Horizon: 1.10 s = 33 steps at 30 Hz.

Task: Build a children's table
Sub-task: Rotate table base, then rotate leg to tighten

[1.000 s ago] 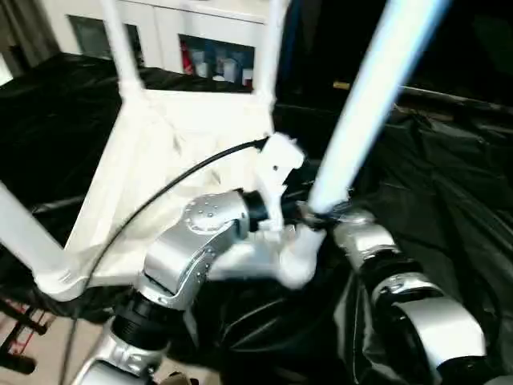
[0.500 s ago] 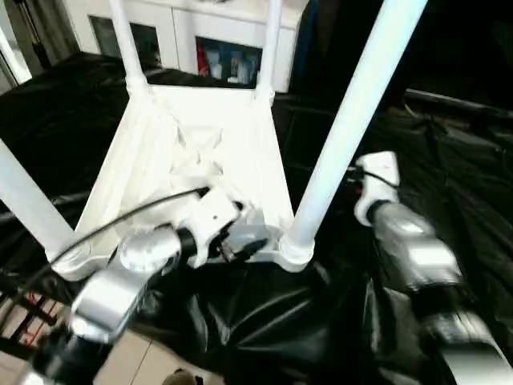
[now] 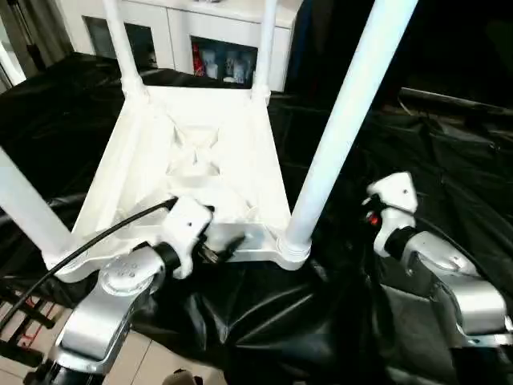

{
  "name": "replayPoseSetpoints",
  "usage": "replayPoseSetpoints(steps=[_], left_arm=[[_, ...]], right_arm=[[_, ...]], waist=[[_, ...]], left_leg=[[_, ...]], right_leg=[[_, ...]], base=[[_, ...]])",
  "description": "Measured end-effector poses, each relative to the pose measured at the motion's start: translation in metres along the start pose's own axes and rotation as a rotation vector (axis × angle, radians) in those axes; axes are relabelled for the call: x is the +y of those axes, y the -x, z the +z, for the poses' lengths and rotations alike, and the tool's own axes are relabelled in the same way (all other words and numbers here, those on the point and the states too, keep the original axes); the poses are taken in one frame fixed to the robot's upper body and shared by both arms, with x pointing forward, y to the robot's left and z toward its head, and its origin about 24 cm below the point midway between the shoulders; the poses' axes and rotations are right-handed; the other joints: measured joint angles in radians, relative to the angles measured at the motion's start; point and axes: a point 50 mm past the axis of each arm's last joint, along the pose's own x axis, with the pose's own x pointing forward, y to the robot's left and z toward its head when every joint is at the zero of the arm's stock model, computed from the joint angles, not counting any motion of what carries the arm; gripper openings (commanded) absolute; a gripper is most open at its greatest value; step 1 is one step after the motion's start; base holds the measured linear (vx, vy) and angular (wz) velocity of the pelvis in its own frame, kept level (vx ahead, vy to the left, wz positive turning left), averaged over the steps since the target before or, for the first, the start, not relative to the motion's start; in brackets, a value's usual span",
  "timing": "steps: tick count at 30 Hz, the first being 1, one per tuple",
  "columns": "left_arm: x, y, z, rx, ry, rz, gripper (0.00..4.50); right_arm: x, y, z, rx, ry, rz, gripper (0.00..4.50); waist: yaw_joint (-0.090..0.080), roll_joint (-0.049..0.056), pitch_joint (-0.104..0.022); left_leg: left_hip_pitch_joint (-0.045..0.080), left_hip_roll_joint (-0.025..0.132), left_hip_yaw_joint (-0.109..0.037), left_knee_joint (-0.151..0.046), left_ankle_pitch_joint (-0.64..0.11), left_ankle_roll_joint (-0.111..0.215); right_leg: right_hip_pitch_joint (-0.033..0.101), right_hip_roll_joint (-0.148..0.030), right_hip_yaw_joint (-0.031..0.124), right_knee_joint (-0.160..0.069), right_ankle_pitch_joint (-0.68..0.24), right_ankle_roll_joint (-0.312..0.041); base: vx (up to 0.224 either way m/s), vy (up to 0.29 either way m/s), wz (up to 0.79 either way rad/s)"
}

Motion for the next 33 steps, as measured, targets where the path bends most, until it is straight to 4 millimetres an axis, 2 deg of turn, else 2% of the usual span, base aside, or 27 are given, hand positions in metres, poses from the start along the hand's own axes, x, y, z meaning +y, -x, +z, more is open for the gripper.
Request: replayPoseSetpoints(steps=[4,7,8,12,15,19,28,29,31,32,33], left_arm=[[0.003,0.004,-0.008,0.104,-0.088,-0.145,4.45],[0.003,0.002,-0.015,0.136,-0.08,-0.193,4.45],[0.004,-0.002,-0.014,0.144,-0.091,-0.214,4.29],[0.017,-0.018,0.004,0.102,-0.158,-0.257,3.97],[0.019,-0.026,0.015,0.069,-0.187,-0.307,3.64],[0.018,-0.035,0.017,0.085,-0.184,-0.394,3.27],[0.023,-0.045,0.011,0.14,-0.155,-0.52,2.52],[0.023,-0.045,0.009,0.146,-0.15,-0.539,2.33],[0.021,-0.044,0.004,0.167,-0.139,-0.568,2.28],[0.02,-0.045,0.002,0.175,-0.136,-0.579,2.03],[0.02,-0.045,0.001,0.181,-0.14,-0.587,2.03]], right_arm=[[0.001,0.011,0.002,0.071,0.071,0.158,4.5],[0.004,0.013,-0.001,0.105,0.09,0.233,4.5],[0.006,0.013,-0.002,0.118,0.097,0.264,4.5],[0.009,0.018,-0.006,0.177,0.13,0.363,4.5],[0.011,0.02,-0.007,0.193,0.14,0.409,4.5],[0.011,0.021,-0.008,0.199,0.174,0.42,4.5],[0.01,0.02,-0.009,0.194,0.175,0.42,4.5],[0.011,0.019,-0.01,0.189,0.17,0.414,4.5],[0.015,0.017,-0.011,0.172,0.157,0.416,4.5],[0.016,0.017,-0.012,0.171,0.154,0.418,4.5],[0.015,0.017,-0.012,0.173,0.153,0.417,4.5]], waist=[[0.003,-0.001,-0.001],[0.004,-0.005,-0.003],[0.006,-0.007,-0.005],[0.018,-0.011,-0.007],[0.018,-0.013,-0.008],[0.014,-0.013,-0.008],[0.014,-0.003,-0.012],[0.015,0.001,-0.013],[0.015,0.008,-0.016],[0.015,0.011,-0.016],[0.016,0.014,-0.015]], left_leg=[[0.001,-0.001,0.0,0.0,0.0,0.0],[0.001,-0.001,0.0,0.001,0.0,0.0],[0.001,-0.001,0.0,0.001,0.0,0.0],[0.001,-0.001,0.0,0.001,0.0,0.0],[0.005,-0.001,0.0,0.002,0.0,0.0],[0.013,-0.001,-0.001,0.001,0.0,0.0],[0.015,-0.001,-0.001,-0.004,0.0,0.0],[0.015,-0.001,-0.001,-0.005,-0.001,0.0],[0.016,-0.001,-0.001,-0.007,-0.001,0.001],[0.016,-0.001,-0.001,-0.007,-0.001,0.001],[0.016,-0.001,-0.001,-0.008,-0.001,0.0]], right_leg=[[0.002,-0.001,0.001,-0.002,0.0,0.0],[0.002,-0.001,0.0,-0.002,0.0,0.0],[0.002,-0.001,0.0,-0.002,0.0,0.0],[0.004,-0.001,0.0,-0.002,0.0,0.0],[0.009,-0.001,0.0,-0.002,0.0,0.0],[0.015,-0.002,0.0,-0.002,0.0,0.0],[0.016,-0.002,-0.001,-0.001,0.001,-0.001],[0.016,-0.002,-0.002,-0.001,0.001,-0.001],[0.016,-0.002,-0.002,-0.001,0.001,-0.001],[0.015,-0.002,-0.002,-0.001,0.001,-0.001],[0.015,-0.002,-0.002,-0.001,0.001,-0.001]], base=[[0.0,0.0,0.0],[0.0,0.0,0.0],[0.0,0.0,0.0],[0.0,0.0,0.0],[0.0,0.0,0.0],[0.0,0.0,0.0],[0.0,0.0,0.0],[0.0,0.0,0.0],[0.0,0.0,0.0],[0.0,0.0,0.0],[0.0,0.0,0.0]])
